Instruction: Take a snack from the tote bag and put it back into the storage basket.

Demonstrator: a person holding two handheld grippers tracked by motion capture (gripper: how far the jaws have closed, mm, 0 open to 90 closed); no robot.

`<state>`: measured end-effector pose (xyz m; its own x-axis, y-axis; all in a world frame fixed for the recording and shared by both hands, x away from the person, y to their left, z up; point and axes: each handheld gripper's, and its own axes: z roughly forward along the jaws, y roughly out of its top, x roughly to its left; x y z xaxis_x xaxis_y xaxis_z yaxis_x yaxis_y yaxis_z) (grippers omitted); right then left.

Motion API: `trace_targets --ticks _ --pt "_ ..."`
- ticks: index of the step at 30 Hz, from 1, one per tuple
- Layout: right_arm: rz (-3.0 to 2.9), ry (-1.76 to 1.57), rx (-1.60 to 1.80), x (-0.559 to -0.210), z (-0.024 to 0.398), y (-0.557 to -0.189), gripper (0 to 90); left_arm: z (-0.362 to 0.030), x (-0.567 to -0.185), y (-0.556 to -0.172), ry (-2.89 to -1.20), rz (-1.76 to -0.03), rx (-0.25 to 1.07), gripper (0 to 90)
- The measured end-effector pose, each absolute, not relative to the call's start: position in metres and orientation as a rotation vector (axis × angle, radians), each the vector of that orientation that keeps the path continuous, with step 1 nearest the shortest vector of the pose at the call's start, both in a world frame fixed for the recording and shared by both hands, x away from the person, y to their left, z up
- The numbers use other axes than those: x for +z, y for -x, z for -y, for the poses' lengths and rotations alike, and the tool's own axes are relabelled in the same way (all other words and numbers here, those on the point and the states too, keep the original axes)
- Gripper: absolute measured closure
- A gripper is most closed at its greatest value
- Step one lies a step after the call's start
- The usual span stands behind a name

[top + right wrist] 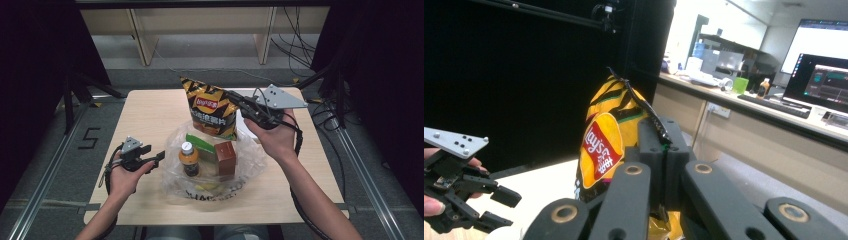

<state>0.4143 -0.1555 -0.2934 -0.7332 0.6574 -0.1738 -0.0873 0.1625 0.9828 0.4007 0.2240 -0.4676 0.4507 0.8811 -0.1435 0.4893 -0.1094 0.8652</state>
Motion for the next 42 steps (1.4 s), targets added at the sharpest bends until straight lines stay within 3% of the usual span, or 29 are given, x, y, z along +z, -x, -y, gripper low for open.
trace_targets --ticks 42 --pt "-1.717 -0.54 1.736 -0.265 0.166 -0.405 90.0 -0.226 -0.468 -0.402 -1.765 -1.177 0.527 35.8"
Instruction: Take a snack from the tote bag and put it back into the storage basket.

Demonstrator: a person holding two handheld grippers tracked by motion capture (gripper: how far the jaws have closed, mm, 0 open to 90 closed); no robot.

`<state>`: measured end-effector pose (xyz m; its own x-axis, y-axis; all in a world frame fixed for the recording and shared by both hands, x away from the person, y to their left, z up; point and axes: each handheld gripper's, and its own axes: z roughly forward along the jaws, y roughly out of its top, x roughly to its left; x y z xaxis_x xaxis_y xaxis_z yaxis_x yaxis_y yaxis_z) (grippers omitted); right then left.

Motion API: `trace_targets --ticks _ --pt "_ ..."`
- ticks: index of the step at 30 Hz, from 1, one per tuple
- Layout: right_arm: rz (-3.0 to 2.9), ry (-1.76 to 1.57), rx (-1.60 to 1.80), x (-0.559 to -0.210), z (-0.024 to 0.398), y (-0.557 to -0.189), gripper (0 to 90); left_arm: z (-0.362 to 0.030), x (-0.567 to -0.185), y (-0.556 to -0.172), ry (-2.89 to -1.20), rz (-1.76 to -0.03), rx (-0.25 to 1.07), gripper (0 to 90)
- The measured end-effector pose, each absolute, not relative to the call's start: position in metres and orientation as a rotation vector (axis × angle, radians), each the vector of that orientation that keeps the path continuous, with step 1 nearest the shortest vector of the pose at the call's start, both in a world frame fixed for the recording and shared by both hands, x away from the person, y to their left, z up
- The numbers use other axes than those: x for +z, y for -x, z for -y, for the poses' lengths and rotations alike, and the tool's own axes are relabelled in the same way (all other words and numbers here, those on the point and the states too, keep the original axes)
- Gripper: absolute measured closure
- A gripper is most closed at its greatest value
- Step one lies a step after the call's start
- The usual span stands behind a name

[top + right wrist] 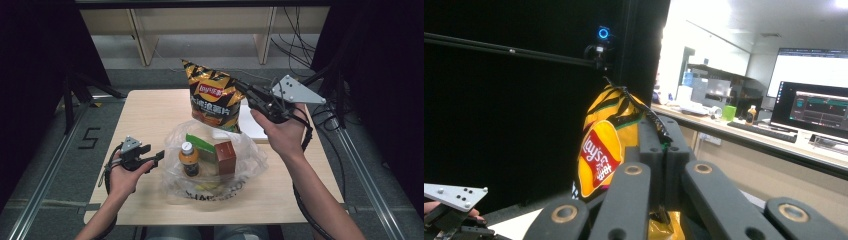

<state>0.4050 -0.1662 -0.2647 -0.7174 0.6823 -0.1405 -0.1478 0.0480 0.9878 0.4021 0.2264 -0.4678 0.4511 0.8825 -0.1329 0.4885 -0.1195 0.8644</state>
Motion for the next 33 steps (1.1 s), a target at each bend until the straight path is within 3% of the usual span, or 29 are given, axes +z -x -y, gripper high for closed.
trace_targets --ticks 33 --pt "-1.642 -0.601 1.751 -0.253 0.182 -0.418 90.0 -0.226 -0.468 -0.402 -1.75 -1.179 0.515 35.8"
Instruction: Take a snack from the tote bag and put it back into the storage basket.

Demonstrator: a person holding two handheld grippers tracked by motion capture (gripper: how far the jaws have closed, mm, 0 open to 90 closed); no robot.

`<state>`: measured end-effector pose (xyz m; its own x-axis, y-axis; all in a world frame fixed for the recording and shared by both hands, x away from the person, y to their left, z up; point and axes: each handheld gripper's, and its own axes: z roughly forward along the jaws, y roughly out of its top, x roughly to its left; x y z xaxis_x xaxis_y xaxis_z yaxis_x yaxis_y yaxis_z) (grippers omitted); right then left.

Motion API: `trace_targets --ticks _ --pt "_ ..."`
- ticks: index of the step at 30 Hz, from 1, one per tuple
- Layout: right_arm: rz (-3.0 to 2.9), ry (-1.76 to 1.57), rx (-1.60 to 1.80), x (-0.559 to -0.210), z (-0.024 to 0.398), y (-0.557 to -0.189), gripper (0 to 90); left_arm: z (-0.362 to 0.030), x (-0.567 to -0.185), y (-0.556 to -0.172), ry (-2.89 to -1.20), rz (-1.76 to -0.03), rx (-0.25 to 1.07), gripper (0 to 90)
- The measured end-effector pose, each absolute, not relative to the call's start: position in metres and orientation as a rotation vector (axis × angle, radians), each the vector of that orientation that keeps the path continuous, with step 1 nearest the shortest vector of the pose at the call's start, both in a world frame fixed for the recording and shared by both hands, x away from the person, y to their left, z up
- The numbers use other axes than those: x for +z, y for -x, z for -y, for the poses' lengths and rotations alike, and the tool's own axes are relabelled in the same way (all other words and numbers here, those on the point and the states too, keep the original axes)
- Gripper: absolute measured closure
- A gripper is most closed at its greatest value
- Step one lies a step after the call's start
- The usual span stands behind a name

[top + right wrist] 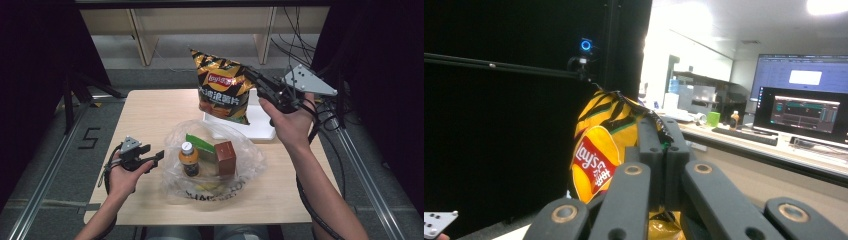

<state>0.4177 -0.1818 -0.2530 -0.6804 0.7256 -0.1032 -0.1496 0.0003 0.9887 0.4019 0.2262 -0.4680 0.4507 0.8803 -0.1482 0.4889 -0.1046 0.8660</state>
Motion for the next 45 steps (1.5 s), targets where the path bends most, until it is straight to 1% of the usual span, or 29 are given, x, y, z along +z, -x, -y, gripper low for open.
trace_targets --ticks 19,45 --pt "-1.636 -0.669 1.702 -0.262 0.192 -0.438 90.0 -0.226 -0.468 -0.402 -1.752 -1.183 0.518 35.8" --pt "-1.667 -0.734 1.675 -0.275 0.2 -0.456 90.0 -0.226 -0.468 -0.401 -1.754 -1.165 0.527 35.9"
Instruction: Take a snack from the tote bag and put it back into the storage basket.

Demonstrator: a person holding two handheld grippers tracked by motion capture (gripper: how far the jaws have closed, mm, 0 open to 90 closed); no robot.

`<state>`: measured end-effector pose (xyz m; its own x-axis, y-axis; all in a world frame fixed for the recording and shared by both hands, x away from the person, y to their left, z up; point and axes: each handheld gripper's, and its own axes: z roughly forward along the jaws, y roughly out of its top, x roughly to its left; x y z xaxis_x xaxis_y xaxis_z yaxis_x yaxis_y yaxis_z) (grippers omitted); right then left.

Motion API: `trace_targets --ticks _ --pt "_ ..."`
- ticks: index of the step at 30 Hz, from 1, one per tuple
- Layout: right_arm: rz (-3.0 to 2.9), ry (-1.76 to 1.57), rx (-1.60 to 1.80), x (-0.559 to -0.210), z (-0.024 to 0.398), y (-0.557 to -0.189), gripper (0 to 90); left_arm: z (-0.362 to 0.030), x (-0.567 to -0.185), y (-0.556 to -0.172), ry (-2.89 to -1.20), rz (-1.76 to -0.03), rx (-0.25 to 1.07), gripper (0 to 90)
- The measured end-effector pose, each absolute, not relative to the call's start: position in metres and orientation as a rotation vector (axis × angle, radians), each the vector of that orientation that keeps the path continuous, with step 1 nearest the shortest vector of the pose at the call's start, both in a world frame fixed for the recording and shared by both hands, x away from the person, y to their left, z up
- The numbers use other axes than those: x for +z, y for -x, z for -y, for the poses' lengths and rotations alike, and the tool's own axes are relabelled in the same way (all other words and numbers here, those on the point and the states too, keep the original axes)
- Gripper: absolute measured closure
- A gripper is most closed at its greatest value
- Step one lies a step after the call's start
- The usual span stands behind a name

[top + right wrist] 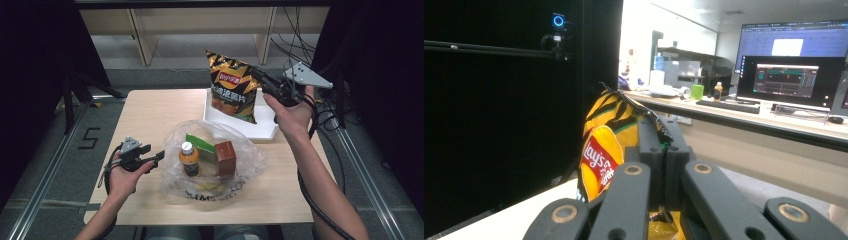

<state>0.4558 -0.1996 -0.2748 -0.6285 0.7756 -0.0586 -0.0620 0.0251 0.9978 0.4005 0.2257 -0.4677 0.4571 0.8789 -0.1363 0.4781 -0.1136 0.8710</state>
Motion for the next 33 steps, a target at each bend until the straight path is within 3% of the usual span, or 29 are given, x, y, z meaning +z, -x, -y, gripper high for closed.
trace_targets --ticks 33 --pt "-1.682 -0.81 1.643 -0.284 0.203 -0.477 90.0 -0.226 -0.466 -0.4 -1.75 -1.159 0.53 35.9"
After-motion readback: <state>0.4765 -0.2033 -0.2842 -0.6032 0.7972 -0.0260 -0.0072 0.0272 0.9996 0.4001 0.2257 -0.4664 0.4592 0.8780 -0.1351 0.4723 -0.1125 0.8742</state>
